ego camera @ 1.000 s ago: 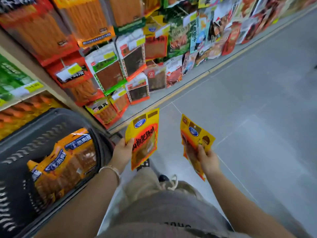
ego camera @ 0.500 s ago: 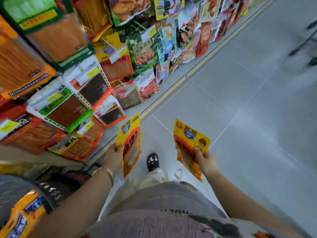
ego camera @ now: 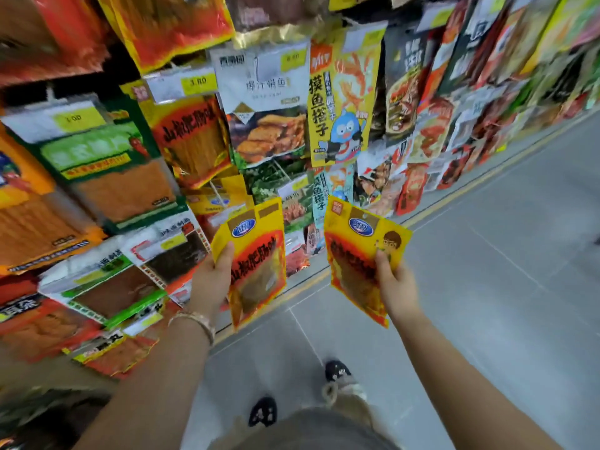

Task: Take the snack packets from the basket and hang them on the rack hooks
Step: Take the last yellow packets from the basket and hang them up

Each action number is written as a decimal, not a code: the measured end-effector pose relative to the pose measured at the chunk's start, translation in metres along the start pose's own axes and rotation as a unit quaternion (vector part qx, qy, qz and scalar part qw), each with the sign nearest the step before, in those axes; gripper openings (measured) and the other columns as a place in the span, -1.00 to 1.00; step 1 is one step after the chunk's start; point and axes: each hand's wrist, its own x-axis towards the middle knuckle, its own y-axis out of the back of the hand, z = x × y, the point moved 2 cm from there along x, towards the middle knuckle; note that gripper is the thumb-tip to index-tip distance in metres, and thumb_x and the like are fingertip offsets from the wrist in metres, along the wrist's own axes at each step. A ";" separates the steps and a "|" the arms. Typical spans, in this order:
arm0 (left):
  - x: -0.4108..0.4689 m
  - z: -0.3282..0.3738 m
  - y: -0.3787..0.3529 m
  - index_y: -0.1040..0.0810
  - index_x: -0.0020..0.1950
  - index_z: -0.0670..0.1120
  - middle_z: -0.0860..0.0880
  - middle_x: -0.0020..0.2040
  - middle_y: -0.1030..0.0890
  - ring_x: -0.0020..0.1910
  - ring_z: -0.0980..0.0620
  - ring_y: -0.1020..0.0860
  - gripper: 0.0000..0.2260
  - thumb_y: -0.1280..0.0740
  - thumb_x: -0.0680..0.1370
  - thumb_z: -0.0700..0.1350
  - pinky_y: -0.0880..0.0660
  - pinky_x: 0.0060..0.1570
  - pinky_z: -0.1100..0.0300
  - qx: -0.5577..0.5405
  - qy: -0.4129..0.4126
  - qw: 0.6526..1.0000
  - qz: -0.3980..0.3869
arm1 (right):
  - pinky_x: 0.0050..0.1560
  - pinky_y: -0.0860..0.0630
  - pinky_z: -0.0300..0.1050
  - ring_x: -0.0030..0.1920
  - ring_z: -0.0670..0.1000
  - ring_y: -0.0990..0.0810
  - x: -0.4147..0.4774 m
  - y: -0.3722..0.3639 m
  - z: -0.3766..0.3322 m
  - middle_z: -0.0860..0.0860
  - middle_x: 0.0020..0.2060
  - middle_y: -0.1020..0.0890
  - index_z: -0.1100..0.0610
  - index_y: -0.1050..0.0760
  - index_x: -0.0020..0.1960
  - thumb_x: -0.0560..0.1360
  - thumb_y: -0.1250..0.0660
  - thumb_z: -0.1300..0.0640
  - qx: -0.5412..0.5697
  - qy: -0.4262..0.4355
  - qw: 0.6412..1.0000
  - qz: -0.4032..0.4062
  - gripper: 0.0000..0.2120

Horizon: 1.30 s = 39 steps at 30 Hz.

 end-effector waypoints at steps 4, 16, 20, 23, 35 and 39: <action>0.007 0.053 -0.012 -0.52 0.20 -0.07 -0.06 0.01 -0.48 0.01 -0.05 -0.43 -0.55 -0.21 0.54 0.25 -0.31 0.03 0.09 -0.032 -0.039 0.996 0.077 | -0.08 -0.40 -0.16 -0.06 -0.05 -0.56 0.058 0.007 -0.058 0.06 -0.09 -0.64 0.15 -0.56 0.02 0.60 -0.19 -0.01 -0.021 0.118 0.992 -0.047 -0.73; -0.005 0.213 0.046 -0.48 -0.29 0.09 0.13 -0.33 -0.49 -0.35 0.17 -0.44 -0.77 -0.29 0.54 0.11 -0.37 -0.29 0.20 -0.158 -0.202 0.925 0.279 | -0.35 -0.31 -0.46 -0.31 -0.26 -0.49 0.128 -0.017 -0.273 -0.08 -0.34 -0.54 -0.05 -0.46 -0.19 0.54 -0.18 -0.12 0.047 0.407 0.902 -0.135 -0.78; -0.016 0.253 0.082 -0.54 -0.28 0.01 0.09 -0.31 -0.58 -0.38 0.22 -0.56 -0.81 -0.34 0.51 0.03 -0.49 -0.37 0.30 -0.217 -0.241 0.894 0.309 | -0.28 -0.31 -0.53 -0.24 -0.35 -0.48 0.125 -0.046 -0.329 -0.28 -0.31 -0.51 -0.11 -0.45 -0.14 0.55 -0.22 -0.05 0.085 0.438 0.881 -0.157 -0.89; -0.020 0.272 0.110 -0.59 -0.32 0.00 0.10 -0.36 -0.61 -0.32 0.08 -0.59 -0.81 -0.38 0.47 0.03 -0.50 -0.33 0.19 -0.230 -0.265 0.880 0.322 | -0.32 -0.31 -0.49 -0.33 -0.36 -0.45 0.121 -0.064 -0.370 -0.24 -0.39 -0.48 -0.16 -0.43 -0.21 0.57 -0.24 0.02 0.106 0.470 0.860 -0.165 -0.81; 0.002 0.302 0.172 -0.61 -0.07 -0.05 -0.07 -0.19 -0.71 -0.24 -0.06 -0.68 -0.74 -0.41 0.41 0.11 -0.58 -0.35 0.12 -0.258 -0.308 0.887 0.228 | -0.26 -0.29 -0.14 -0.31 -0.11 -0.41 0.094 -0.138 -0.484 0.02 -0.31 -0.47 0.13 -0.45 -0.20 0.54 -0.25 -0.01 0.194 0.457 0.838 -0.227 -0.76; 0.008 0.304 0.182 -0.60 -0.07 -0.07 -0.11 -0.16 -0.70 -0.20 -0.11 -0.68 -0.75 -0.41 0.42 0.09 -0.62 -0.22 0.01 -0.262 -0.314 0.886 0.219 | -0.11 -0.52 -0.06 -0.16 -0.05 -0.63 0.092 -0.154 -0.496 -0.07 -0.24 -0.66 -0.02 -0.52 -0.20 0.49 -0.26 -0.04 0.206 0.396 0.856 -0.259 -0.85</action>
